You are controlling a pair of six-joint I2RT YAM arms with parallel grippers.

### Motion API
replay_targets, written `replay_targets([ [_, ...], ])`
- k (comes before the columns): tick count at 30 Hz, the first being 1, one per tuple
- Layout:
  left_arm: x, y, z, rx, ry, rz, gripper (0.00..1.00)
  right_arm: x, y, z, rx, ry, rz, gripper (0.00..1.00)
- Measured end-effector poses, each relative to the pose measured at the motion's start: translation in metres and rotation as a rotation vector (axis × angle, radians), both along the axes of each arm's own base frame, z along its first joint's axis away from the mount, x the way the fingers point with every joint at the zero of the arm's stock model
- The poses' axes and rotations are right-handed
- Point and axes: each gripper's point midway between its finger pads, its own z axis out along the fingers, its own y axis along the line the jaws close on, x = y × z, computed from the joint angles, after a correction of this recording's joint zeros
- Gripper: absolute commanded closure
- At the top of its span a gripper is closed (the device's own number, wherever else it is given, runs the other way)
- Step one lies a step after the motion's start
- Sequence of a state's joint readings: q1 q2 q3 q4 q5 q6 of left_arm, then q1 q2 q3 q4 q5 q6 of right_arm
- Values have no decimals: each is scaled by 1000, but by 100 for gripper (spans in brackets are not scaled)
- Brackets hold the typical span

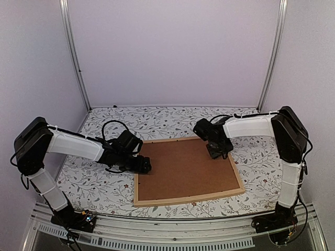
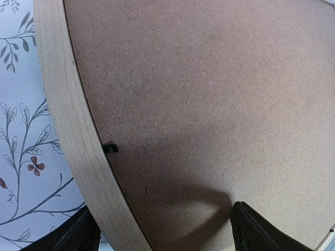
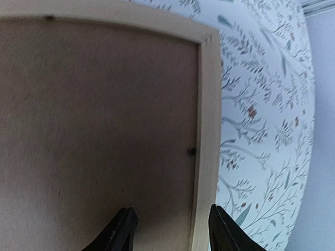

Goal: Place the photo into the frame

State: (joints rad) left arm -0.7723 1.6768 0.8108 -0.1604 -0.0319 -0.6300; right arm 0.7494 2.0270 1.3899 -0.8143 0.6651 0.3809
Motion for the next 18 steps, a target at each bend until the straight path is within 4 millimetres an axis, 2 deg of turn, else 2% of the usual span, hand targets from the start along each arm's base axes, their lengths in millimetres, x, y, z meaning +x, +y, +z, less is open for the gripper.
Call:
replay_targets([
  [7, 0, -2, 1, -8, -8, -4, 9, -59, -13, 5, 211, 154, -15, 48],
  [10, 0, -2, 1, -9, -9, -4, 9, -76, -22, 7, 246, 182, -38, 48],
  [14, 0, -2, 2, -9, -9, -4, 9, -93, -38, 2, 254, 216, -82, 48],
  [18, 0, -2, 2, -8, -10, -5, 9, -102, -52, -3, 252, 237, -127, 48],
])
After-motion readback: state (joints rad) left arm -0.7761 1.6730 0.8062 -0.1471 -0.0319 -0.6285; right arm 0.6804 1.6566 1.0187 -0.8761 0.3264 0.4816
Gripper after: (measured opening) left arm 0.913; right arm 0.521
